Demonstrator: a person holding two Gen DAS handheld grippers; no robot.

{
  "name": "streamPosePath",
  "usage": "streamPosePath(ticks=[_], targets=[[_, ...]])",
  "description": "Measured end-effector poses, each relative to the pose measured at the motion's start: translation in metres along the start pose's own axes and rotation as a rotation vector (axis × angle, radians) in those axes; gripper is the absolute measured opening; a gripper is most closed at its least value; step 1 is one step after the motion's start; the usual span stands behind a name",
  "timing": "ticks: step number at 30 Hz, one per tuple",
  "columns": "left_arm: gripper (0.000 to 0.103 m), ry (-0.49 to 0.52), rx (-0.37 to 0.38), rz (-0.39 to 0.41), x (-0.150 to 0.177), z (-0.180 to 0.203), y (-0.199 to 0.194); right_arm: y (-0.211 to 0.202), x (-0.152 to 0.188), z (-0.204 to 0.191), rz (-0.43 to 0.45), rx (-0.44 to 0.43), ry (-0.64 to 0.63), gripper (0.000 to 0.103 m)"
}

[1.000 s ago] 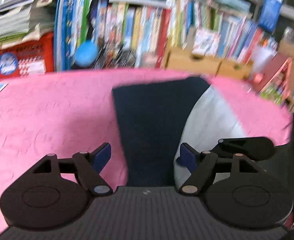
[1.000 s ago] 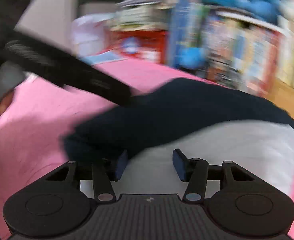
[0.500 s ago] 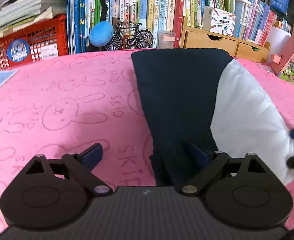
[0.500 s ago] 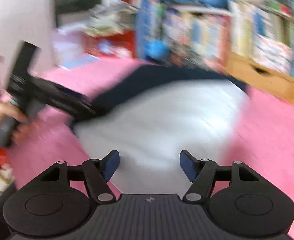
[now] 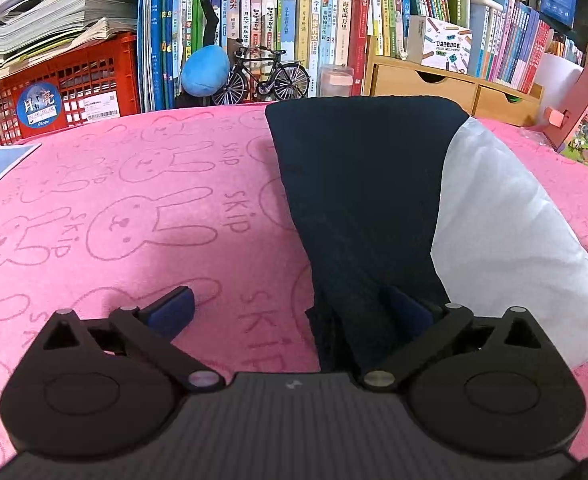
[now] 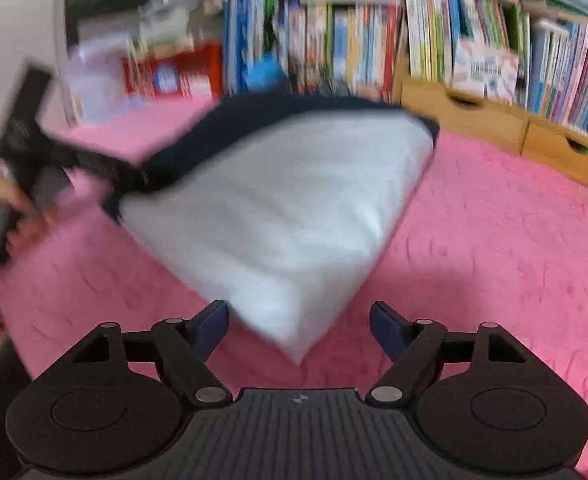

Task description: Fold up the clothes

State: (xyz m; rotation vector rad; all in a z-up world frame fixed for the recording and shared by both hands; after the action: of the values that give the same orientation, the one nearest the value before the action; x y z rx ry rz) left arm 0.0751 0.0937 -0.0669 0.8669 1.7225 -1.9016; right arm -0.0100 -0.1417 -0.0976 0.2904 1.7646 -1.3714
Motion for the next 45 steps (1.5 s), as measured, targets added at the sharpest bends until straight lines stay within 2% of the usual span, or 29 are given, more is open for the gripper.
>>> streamPosePath(ticks=[6, 8, 11, 21, 23, 24, 25, 29, 32, 37, 41, 43, 45], targets=[[0.103, -0.004, 0.004, 0.002, 0.001, 0.0, 0.0, -0.01, 0.006, 0.001, 0.002, 0.049, 0.01, 0.082], [0.103, -0.003, 0.003, 0.001, 0.001, 0.0, -0.001, -0.01, 0.007, -0.002, 0.016, 0.067, 0.003, 0.099], [0.103, -0.003, 0.001, -0.001, 0.001, 0.0, -0.001, -0.011, 0.008, -0.005, 0.036, 0.094, -0.007, 0.095], [0.103, -0.005, -0.001, -0.001, 0.001, 0.0, -0.001, -0.016, 0.013, -0.017, 0.102, 0.185, -0.042, 0.095], [0.103, -0.004, -0.001, -0.002, 0.001, 0.0, -0.001, -0.016, 0.011, -0.004, 0.11, 0.286, -0.043, 0.096], [0.103, -0.002, 0.001, -0.002, 0.001, 0.0, -0.001, -0.018, 0.012, 0.005, 0.11, 0.308, -0.023, 0.098], [0.103, 0.001, 0.005, -0.003, 0.002, 0.001, -0.001, -0.02, 0.015, 0.015, 0.109, 0.3, 0.011, 0.102], [0.103, 0.006, 0.01, -0.003, 0.002, 0.001, -0.001, -0.03, 0.031, 0.037, 0.088, 0.282, 0.072, 0.102], [0.103, -0.009, 0.002, 0.001, 0.002, -0.001, -0.007, -0.042, 0.039, 0.047, 0.072, 0.379, 0.054, 0.102], [0.103, -0.054, -0.025, 0.014, -0.001, -0.01, -0.025, -0.067, 0.037, 0.053, 0.126, 0.271, 0.121, 0.102], [0.103, -0.025, -0.094, 0.091, -0.018, -0.011, -0.055, -0.07, 0.011, 0.05, 0.18, 0.222, 0.144, 0.102], [0.103, 0.016, -0.057, 0.081, -0.033, 0.01, -0.048, -0.063, -0.006, 0.041, 0.201, 0.157, 0.16, 0.102], [0.103, 0.056, -0.019, 0.072, -0.047, 0.031, -0.041, -0.051, -0.022, 0.028, 0.206, 0.1, 0.17, 0.094]])
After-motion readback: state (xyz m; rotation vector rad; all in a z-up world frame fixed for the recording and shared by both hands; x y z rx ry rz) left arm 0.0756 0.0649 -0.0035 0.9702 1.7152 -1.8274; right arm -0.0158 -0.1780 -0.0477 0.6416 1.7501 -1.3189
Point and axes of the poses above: each gripper's, at about its wrist camera, not at the fingertips, and y roughly the way its jaws point, z to its right, x to its underside, the point moved 10 cm from there along y, roughly the way its jaws point, and after that the axes turned 5 degrees about -z, right-handed, at the moved point
